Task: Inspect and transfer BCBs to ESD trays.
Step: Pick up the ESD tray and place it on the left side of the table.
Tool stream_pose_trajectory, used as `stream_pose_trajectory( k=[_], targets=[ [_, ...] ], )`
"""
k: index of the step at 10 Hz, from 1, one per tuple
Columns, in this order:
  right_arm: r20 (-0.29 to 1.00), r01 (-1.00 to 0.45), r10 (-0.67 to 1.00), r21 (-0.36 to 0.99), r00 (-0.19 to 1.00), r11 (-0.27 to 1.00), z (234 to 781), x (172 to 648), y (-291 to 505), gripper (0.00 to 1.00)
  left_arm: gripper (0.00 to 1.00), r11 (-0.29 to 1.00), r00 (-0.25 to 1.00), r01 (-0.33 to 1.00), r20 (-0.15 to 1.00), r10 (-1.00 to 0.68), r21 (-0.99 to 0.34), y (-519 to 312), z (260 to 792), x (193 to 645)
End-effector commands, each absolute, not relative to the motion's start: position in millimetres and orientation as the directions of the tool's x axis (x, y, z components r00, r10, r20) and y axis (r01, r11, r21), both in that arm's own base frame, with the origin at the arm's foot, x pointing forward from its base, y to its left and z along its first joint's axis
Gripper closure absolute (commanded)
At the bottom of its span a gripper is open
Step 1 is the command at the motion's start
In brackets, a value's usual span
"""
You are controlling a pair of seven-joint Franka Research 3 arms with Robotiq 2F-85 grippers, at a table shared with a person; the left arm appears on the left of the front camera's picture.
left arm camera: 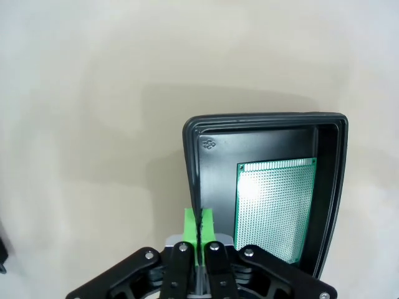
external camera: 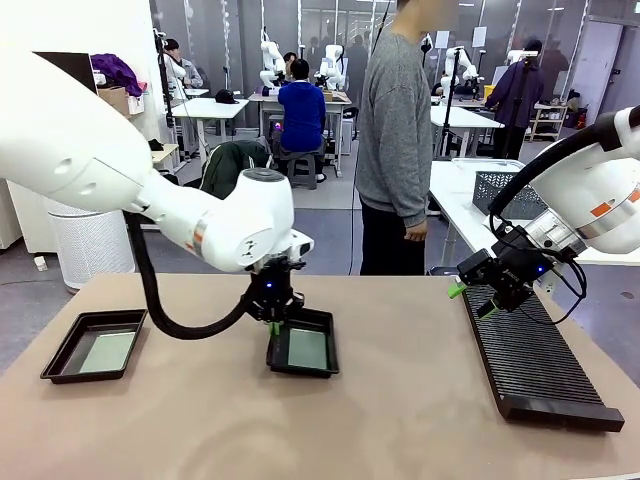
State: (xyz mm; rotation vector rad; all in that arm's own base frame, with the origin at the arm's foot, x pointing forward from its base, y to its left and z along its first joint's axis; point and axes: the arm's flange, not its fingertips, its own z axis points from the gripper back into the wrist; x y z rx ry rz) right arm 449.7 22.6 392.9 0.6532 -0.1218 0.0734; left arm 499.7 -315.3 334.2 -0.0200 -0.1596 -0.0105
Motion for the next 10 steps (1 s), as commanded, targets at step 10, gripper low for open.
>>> stream_pose_trajectory(
  k=[10],
  targets=[
    [0.132,-0.094,0.019,0.599,0.991,0.795,393,450,24,0.00,0.97,0.998,0.984,-0.021,0.174,0.032,-0.062,-115,351,487]
  ],
)
